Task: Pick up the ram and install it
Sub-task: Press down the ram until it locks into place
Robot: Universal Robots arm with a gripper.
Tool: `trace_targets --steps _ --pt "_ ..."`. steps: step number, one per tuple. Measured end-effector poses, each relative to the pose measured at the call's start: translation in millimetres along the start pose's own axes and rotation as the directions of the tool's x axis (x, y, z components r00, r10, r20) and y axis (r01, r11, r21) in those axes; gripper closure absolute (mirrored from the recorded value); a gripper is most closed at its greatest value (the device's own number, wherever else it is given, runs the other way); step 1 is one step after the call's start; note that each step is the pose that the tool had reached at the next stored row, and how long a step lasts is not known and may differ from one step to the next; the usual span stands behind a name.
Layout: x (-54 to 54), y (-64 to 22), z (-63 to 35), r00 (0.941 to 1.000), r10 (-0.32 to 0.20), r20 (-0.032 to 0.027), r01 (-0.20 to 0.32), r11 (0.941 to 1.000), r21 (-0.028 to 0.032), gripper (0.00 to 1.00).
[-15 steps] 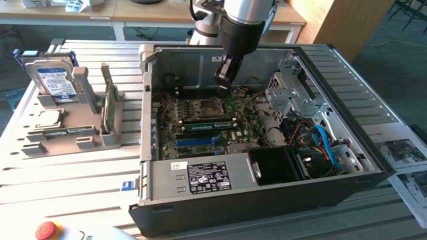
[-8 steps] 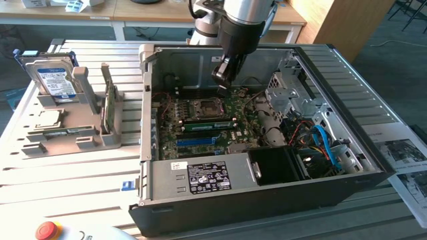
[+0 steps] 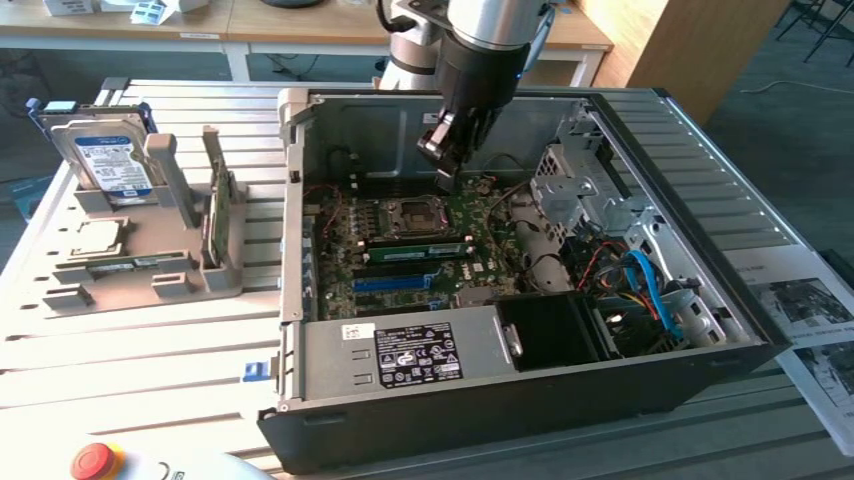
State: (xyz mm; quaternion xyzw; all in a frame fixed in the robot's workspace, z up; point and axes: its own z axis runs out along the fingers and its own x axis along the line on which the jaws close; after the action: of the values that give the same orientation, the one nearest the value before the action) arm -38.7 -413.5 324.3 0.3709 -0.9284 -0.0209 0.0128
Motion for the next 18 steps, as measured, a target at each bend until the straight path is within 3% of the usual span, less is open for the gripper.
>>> trace_targets --steps 5,9,12,18 --pt "0.0 0.0 0.2 0.9969 0.078 0.0037 -0.078 0.9969 -0.0007 0.90" --pt "0.0 0.0 0.5 0.9900 0.141 0.0067 -0.141 0.9901 -0.0016 0.90" --pt "0.0 0.0 0.6 0.9824 0.187 0.0088 -0.187 0.9824 -0.0024 0.90" --pt "0.0 0.0 1.0 0.9608 0.277 0.0130 -0.277 0.9608 -0.0042 0.90"
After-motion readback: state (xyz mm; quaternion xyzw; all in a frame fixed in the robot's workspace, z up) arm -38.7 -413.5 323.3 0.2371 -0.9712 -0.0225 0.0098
